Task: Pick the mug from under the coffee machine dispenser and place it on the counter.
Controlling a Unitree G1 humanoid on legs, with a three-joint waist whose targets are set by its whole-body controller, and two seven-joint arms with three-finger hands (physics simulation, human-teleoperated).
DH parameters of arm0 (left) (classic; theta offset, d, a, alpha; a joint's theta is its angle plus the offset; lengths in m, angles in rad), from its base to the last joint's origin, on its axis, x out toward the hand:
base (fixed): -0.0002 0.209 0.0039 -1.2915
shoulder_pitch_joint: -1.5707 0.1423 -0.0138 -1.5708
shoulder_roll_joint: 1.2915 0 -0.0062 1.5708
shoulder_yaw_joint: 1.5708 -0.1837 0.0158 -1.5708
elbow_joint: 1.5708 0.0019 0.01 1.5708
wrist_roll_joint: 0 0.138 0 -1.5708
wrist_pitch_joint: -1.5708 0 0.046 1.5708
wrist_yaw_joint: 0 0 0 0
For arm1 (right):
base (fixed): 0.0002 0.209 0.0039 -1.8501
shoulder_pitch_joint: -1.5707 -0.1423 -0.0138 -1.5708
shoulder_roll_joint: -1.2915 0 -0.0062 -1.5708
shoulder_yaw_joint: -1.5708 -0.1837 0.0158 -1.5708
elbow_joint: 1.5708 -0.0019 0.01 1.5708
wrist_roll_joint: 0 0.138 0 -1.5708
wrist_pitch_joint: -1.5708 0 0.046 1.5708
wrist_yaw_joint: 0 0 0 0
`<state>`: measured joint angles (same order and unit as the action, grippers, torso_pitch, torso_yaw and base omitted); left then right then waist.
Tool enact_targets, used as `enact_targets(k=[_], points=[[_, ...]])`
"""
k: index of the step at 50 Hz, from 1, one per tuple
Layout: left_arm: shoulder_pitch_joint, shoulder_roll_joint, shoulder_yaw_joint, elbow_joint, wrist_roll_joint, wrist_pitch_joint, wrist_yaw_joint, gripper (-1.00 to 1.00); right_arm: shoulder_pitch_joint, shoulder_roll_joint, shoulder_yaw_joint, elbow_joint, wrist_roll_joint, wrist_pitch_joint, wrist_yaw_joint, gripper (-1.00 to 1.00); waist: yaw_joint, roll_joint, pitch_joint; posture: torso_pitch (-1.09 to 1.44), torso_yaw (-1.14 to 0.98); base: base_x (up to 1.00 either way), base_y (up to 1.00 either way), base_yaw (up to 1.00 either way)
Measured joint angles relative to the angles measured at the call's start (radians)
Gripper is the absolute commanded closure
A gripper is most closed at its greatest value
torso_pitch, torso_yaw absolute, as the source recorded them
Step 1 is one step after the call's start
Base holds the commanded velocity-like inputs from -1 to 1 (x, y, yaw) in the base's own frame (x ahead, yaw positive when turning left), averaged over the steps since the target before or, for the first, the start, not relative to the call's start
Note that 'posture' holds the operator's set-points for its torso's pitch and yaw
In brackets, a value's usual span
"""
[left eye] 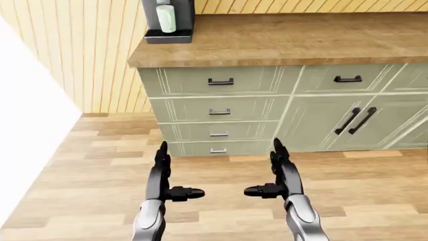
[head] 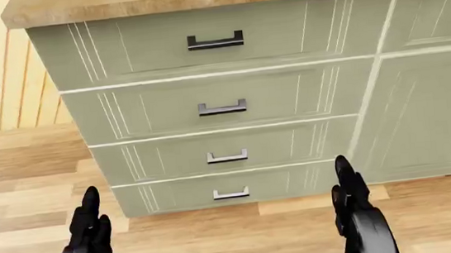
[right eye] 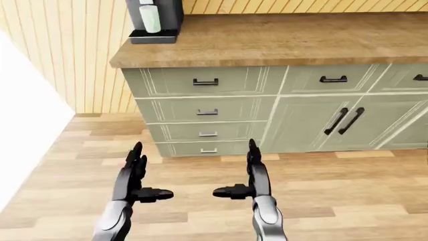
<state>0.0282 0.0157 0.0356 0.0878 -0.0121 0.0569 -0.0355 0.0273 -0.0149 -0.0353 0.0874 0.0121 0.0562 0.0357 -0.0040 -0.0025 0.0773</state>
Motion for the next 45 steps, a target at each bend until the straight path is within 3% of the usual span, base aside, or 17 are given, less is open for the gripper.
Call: enact_targets(k=[1, 3, 5, 8, 16, 21, 25, 31, 39, 45], points=[[0.000, 0.002, 0.001, -0.030, -0.003, 0.012, -0.001, -1.00, 0.001, -0.002, 0.001, -0.021, 0.003, 0.002, 0.003, -1.00, -0.001, -0.004, -0.009, 0.00, 0.00, 0.00, 0.00, 0.00], [-0.027, 0.004, 0.011, -0.111, -0.022, 0.033, -0.006, -1.00, -0.016, -0.007, -0.004, -0.080, 0.009, -0.005, 0.011, -1.00, 0.004, -0.005, -0.056, 0.00, 0.00, 0.00, 0.00, 0.00], [-0.040, 0.006, 0.015, -0.141, -0.034, 0.039, -0.010, -1.00, -0.024, -0.007, -0.004, -0.096, 0.012, -0.011, 0.017, -1.00, 0.006, -0.011, -0.038, 0.00, 0.00, 0.00, 0.00, 0.00], [-0.036, 0.008, 0.016, -0.170, -0.045, 0.085, -0.013, -1.00, -0.024, -0.012, -0.009, -0.101, 0.016, 0.014, 0.027, -1.00, 0.007, -0.008, -0.056, 0.00, 0.00, 0.00, 0.00, 0.00], [-0.057, 0.021, 0.021, -0.250, -0.042, 0.155, -0.027, -1.00, -0.049, -0.028, -0.036, -0.164, 0.019, 0.085, 0.041, -1.00, 0.007, -0.003, -0.062, 0.00, 0.00, 0.00, 0.00, 0.00], [-0.112, 0.041, 0.057, -0.313, -0.051, 0.204, -0.035, -1.00, -0.097, -0.046, -0.067, -0.220, 0.039, 0.128, 0.055, -1.00, 0.008, -0.005, -0.071, 0.00, 0.00, 0.00, 0.00, 0.00], [-0.169, 0.073, 0.114, -0.368, -0.078, 0.276, -0.023, -1.00, -0.149, -0.077, -0.109, -0.293, 0.067, 0.211, 0.052, -1.00, 0.007, -0.003, -0.073, 0.00, 0.00, 0.00, 0.00, 0.00], [-0.243, 0.112, 0.139, -0.452, -0.103, 0.387, -0.012, -1.00, -0.248, -0.131, -0.162, -0.438, 0.112, 0.368, 0.043, -1.00, 0.010, -0.006, -0.069, 0.00, 0.00, 0.00, 0.00, 0.00], [-0.391, 0.219, 0.229, -0.532, -0.168, 0.538, 0.012, -1.00, -0.382, -0.223, -0.226, -0.532, 0.187, 0.547, 0.034, -1.00, 0.009, -0.006, -0.059, 0.00, 0.00, 0.00, 0.00, 0.00], [-0.462, 0.266, 0.240, -0.569, -0.209, 0.609, 0.039, -1.00, -0.441, -0.278, -0.249, -0.518, 0.227, 0.597, 0.026, -1.00, 0.009, -0.005, -0.053, 0.00, 0.00, 0.00, 0.00, 0.00]])
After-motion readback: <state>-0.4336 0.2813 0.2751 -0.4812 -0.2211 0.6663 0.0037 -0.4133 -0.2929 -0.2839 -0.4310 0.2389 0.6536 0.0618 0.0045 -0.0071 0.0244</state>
